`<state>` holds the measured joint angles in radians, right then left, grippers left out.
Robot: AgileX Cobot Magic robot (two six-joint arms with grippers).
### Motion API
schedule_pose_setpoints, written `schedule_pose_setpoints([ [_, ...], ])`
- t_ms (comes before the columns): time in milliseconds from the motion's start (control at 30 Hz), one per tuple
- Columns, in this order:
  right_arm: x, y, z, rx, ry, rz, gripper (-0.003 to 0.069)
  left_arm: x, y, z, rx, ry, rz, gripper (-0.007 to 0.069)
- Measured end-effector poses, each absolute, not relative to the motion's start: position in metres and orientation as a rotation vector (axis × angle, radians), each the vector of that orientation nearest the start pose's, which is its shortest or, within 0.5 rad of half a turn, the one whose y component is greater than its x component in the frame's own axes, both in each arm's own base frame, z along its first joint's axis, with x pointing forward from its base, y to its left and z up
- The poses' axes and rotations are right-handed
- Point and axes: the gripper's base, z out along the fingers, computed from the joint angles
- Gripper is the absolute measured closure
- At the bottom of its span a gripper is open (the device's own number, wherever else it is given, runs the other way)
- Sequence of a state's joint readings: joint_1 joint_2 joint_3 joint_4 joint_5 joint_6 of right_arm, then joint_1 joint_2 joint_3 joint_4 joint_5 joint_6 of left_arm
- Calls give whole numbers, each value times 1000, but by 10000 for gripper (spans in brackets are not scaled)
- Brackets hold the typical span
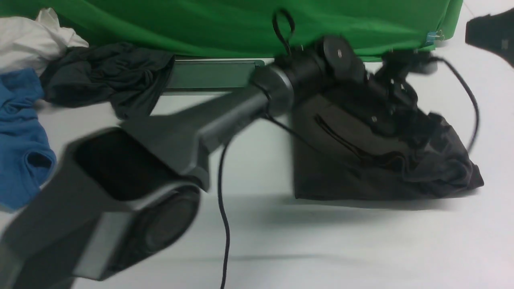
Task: Fold a long-sleeved shirt on a white desktop.
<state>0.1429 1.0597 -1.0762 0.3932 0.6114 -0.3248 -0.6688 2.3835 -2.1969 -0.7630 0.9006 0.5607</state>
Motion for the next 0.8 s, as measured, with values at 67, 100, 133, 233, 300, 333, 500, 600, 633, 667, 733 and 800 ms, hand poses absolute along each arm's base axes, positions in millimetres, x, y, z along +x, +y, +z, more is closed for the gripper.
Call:
schedule_pose_setpoints([
  [67, 217, 51, 397, -274, 2006, 312, 258, 395, -351, 256, 1083, 2196, -871, -36],
  [100, 218, 51, 399, -272, 1998, 311, 258, 398, -341, 267, 1071, 2193, -829, -48],
  [133, 218, 51, 400, -271, 1992, 310, 258, 401, -330, 279, 1065, 2190, -777, -55],
  [233, 217, 51, 405, -281, 1979, 305, 258, 414, -278, 318, 993, 2209, -626, -67],
  [300, 220, 52, 405, -307, 1993, 299, 258, 423, -237, 337, 929, 2247, -554, -69],
  [333, 224, 53, 404, -324, 2012, 297, 258, 423, -215, 349, 906, 2271, -526, -69],
  [500, 257, 61, 379, -397, 2129, 292, 258, 424, -137, 381, 729, 2338, -456, -63],
  [600, 293, 90, 342, -539, 2229, 308, 258, 409, -85, 398, 572, 2369, -414, 20],
  [633, 303, 101, 332, -588, 2251, 316, 258, 402, -78, 398, 553, 2389, -410, 47],
  [667, 313, 111, 321, -626, 2276, 321, 258, 394, -70, 399, 540, 2403, -402, 84],
  [733, 326, 124, 312, -664, 2295, 324, 258, 382, -62, 399, 540, 2419, -386, 133],
  [800, 353, 146, 296, -693, 2335, 303, 258, 355, -48, 398, 541, 2457, -347, 249],
])
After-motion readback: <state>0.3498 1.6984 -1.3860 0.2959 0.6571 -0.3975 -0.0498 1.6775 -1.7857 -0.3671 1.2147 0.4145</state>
